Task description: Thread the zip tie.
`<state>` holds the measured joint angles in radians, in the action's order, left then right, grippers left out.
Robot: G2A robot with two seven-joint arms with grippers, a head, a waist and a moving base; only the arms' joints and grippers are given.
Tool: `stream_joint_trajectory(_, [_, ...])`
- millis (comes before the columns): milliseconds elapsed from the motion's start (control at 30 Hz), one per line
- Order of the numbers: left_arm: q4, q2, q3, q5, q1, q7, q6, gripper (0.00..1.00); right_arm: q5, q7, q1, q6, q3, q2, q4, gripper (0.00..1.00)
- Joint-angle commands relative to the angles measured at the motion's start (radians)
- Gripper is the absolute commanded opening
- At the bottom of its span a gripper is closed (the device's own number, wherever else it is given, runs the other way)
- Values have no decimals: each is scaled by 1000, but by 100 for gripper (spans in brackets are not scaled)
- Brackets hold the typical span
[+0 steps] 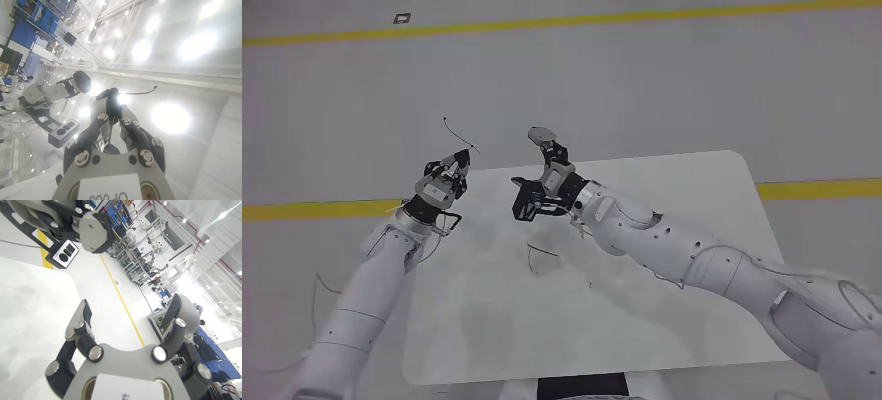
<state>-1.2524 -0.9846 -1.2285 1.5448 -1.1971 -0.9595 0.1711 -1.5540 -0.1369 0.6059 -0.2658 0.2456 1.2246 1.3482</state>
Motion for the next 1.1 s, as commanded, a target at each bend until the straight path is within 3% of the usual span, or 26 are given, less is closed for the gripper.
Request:
stream_joint_trajectory(0, [2,0,-7,-3,-5,-6,5,0,11,-21,6,12,17,12,-11,100])
stream_joint_trajectory(267, [-2,-7,-11,-15,-19,-11,17,0,35,-107,12,88,56,81,-66,100])
stream_joint_trajectory(500, [-1,-7,-11,-18,-19,-10,17,0,32,-110,11,89,57,83,-69,100])
stream_joint_trajectory(733, [-1,-7,-11,-18,-19,-10,17,0,76,-149,50,129,116,105,-68,98])
stream_joint_trajectory(767, [-1,-7,-11,-18,-19,-10,17,0,84,-153,54,133,122,111,-72,60])
stream_joint_trajectory(800, [-1,-7,-11,-18,-19,-10,17,0,89,-158,57,138,127,116,-78,47])
stream_joint_trajectory(967, [-1,-7,-11,-18,-19,-10,17,0,138,-195,74,168,150,149,-117,33])
stream_joint_trajectory(1067, [-1,-7,-11,-18,-19,-10,17,0,171,-216,85,184,162,169,-140,30])
